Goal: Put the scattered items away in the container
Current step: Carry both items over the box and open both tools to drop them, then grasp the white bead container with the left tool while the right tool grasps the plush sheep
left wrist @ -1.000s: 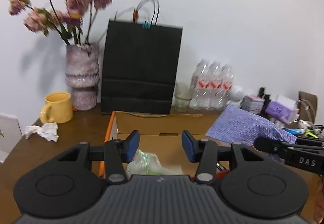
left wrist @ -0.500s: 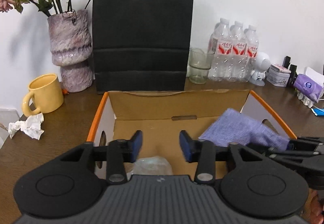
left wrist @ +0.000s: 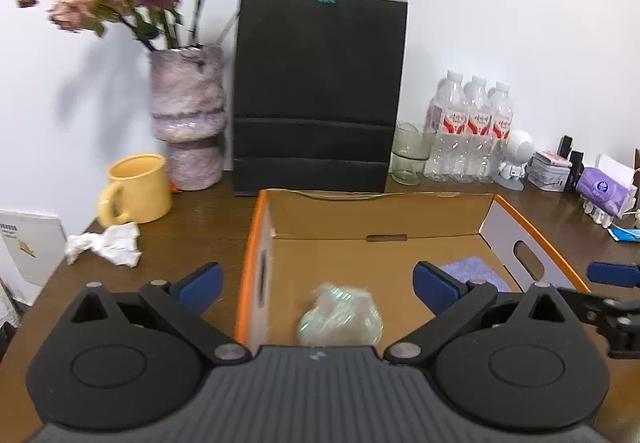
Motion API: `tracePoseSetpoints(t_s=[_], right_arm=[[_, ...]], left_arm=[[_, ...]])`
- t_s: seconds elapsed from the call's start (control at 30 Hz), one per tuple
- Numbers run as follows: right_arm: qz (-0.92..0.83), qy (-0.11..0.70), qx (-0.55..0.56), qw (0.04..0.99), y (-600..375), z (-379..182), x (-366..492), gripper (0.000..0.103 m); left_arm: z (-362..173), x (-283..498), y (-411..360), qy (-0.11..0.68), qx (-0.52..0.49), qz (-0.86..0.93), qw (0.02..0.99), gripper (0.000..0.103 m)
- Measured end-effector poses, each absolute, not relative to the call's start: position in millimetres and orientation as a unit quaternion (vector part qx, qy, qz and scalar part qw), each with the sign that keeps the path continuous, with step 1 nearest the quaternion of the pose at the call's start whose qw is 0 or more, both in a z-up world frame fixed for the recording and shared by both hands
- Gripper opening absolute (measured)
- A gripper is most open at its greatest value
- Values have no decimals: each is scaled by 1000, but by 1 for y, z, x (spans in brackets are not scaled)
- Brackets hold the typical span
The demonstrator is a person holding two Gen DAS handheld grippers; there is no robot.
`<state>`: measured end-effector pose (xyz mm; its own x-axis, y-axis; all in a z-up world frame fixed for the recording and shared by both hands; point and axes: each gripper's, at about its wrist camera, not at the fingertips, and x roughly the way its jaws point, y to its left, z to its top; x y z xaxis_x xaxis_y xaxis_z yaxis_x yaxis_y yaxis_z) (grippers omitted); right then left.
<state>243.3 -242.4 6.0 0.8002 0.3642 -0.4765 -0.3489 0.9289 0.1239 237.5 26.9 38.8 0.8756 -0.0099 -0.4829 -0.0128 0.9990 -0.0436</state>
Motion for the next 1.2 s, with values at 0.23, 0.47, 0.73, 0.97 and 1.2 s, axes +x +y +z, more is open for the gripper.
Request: tracePoseSetpoints(t_s=[0.23, 0.47, 0.73, 0.97, 1.2], right_arm=[[224, 245, -20, 943, -243, -8, 175, 89], [239, 286, -67, 926, -226, -45, 146, 89], [254, 309, -90, 912, -209, -58, 147, 80], [252, 309, -82, 913, -207, -65, 144, 48], [232, 278, -53, 931, -222, -54, 125, 47]], left_arm=[[21, 180, 49, 252, -40, 22, 967, 103], [-11, 167, 49, 276, -76, 40, 957, 102], [-34, 173, 59, 303, -74, 51, 949, 65], [-38, 157, 70, 296, -54, 37, 953, 50], [-28, 133, 69, 254, -47, 32, 966, 45]])
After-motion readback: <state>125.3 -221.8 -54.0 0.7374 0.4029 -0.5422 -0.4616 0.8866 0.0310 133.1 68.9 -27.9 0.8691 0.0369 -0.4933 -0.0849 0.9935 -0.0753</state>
